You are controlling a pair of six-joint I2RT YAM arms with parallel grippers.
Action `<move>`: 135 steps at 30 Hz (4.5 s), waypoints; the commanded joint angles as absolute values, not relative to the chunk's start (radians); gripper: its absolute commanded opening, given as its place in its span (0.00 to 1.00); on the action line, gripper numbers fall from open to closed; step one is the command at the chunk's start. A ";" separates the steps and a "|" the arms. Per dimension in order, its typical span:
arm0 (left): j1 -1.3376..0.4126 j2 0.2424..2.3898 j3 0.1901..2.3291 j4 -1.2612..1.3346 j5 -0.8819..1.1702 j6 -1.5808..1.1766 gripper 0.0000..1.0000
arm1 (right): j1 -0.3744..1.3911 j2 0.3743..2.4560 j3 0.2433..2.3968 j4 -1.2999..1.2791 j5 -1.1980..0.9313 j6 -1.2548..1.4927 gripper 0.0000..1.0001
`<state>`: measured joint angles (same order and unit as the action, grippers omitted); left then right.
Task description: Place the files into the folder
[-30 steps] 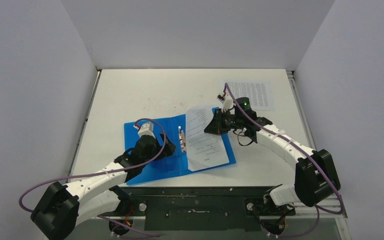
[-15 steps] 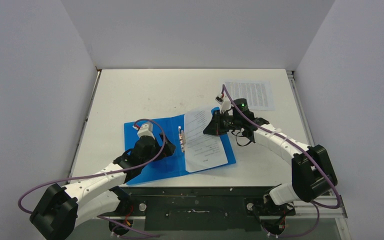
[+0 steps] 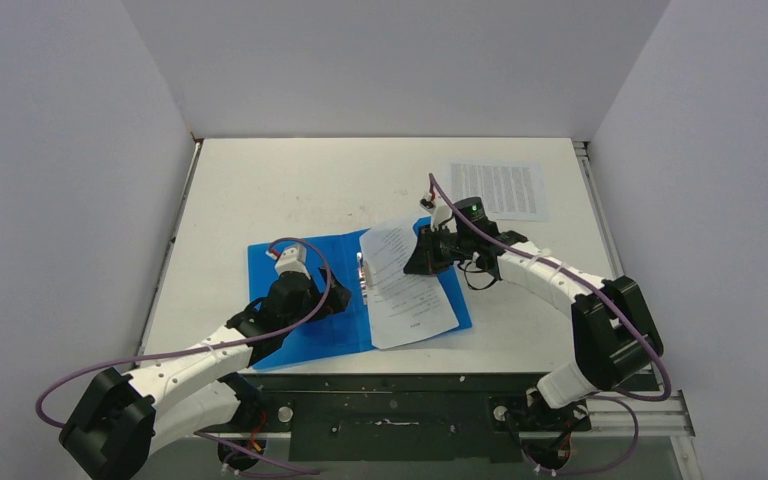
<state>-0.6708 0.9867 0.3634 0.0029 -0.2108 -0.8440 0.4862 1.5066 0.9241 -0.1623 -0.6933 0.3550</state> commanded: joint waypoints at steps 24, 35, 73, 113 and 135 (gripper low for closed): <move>-0.666 0.998 0.390 0.036 -0.135 -0.781 0.88 | 0.552 1.593 1.041 -0.212 -0.562 0.288 0.06; -0.666 1.001 0.390 0.037 -0.133 -0.774 0.88 | 0.548 1.597 1.045 -0.227 -0.515 0.292 0.51; -0.666 0.991 0.397 0.028 -0.123 -0.781 0.88 | 0.551 1.558 1.008 -0.331 -0.135 0.347 0.96; -0.666 0.983 0.476 -0.038 -0.128 -0.756 0.89 | 0.542 1.548 1.109 -0.436 0.108 0.363 1.00; -0.673 1.457 1.126 0.075 -0.004 -0.668 0.89 | 0.330 1.410 1.013 -0.250 0.393 0.498 0.90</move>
<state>-0.6712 1.3472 0.9802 -0.0254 -0.0742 -0.7040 0.3725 1.4189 1.0412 -0.3367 0.2844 0.4656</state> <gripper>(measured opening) 0.894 0.899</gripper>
